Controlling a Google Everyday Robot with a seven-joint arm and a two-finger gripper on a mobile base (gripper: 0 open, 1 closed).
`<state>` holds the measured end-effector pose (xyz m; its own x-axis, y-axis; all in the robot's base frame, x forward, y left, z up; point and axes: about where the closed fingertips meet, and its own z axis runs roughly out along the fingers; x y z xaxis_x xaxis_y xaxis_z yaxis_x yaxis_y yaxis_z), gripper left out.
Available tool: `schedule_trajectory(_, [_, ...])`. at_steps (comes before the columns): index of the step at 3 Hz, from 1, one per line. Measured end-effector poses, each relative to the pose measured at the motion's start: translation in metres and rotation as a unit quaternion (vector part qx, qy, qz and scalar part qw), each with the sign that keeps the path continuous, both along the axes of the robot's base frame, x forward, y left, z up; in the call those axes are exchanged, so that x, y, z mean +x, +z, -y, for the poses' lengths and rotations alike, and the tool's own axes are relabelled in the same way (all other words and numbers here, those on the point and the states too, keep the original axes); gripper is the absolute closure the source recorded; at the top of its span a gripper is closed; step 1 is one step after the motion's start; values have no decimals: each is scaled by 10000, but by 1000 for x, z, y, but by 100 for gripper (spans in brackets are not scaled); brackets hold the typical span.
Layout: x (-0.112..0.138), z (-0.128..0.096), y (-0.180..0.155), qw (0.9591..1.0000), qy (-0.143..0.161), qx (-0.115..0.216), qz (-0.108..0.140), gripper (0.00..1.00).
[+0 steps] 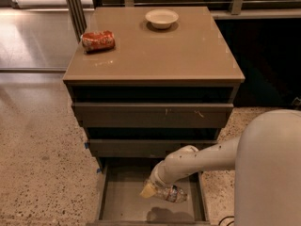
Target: Place water bottle into bottom drawer
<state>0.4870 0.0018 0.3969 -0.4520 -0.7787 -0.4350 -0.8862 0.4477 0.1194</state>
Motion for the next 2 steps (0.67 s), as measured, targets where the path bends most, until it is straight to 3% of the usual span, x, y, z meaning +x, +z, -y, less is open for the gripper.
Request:
schedule_trajectory(1, [-1, -1, -8, 10000, -41, 21, -29, 100])
schedule_trajectory(2, [18, -7, -37, 9996, -265, 57, 10, 100])
